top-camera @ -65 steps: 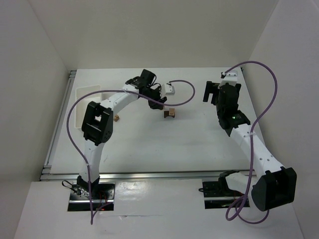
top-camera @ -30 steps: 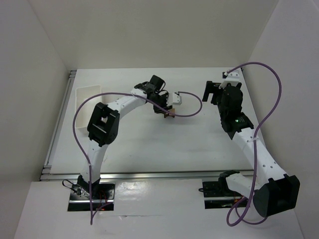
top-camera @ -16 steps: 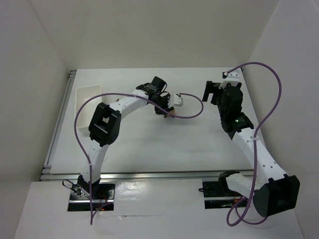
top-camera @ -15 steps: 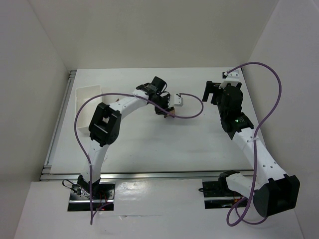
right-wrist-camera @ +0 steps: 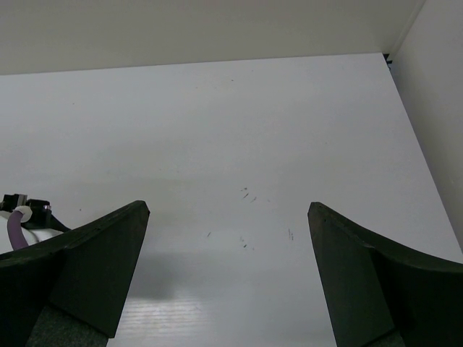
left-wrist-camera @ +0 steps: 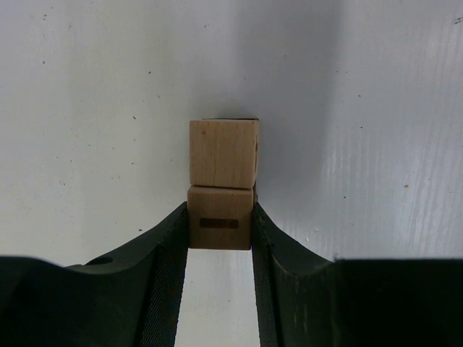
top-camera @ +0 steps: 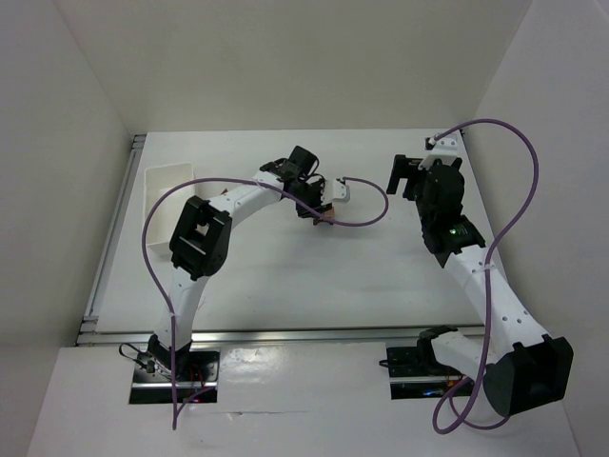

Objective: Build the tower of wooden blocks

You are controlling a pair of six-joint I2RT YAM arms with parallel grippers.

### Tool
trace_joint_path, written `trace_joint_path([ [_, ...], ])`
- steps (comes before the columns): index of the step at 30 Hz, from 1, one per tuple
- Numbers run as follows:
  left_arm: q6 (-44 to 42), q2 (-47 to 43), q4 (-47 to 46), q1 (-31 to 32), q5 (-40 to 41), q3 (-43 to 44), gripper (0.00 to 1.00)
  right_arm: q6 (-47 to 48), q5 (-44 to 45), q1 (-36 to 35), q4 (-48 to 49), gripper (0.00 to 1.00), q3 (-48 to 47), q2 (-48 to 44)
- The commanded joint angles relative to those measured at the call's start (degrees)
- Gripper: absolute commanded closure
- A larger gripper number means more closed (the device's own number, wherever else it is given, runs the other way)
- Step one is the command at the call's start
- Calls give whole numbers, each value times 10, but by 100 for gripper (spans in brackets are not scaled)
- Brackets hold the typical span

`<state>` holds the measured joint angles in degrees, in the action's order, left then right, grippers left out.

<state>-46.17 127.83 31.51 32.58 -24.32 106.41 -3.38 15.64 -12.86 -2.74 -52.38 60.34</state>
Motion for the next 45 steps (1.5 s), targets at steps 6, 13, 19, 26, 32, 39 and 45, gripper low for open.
trace_joint_path([
  [6, 1, 14, -6, 3, -12, 12, 100, -5, 0, 4, 19, 0, -4, -15],
  [13, -11, 14, 0, 3, 1, -1, 100, -5, 0, 4, 19, 0, -4, -21],
  [19, -16, 14, 13, 3, 1, 5, 100, -5, 0, 4, 19, 0, -4, -26],
  [26, -22, 14, 23, 8, 1, 5, 91, -5, 0, 4, 19, 0, 2, -26],
  [32, -22, 14, 29, 8, 1, 5, 81, -5, 5, 4, 19, 0, 2, -26],
  [39, -22, 14, 29, 8, 1, 5, 76, -5, 5, 4, 19, 0, 2, -26],
  [45, -22, 14, 34, 8, 1, 10, 68, -5, 5, 4, 19, 0, 2, -31],
])
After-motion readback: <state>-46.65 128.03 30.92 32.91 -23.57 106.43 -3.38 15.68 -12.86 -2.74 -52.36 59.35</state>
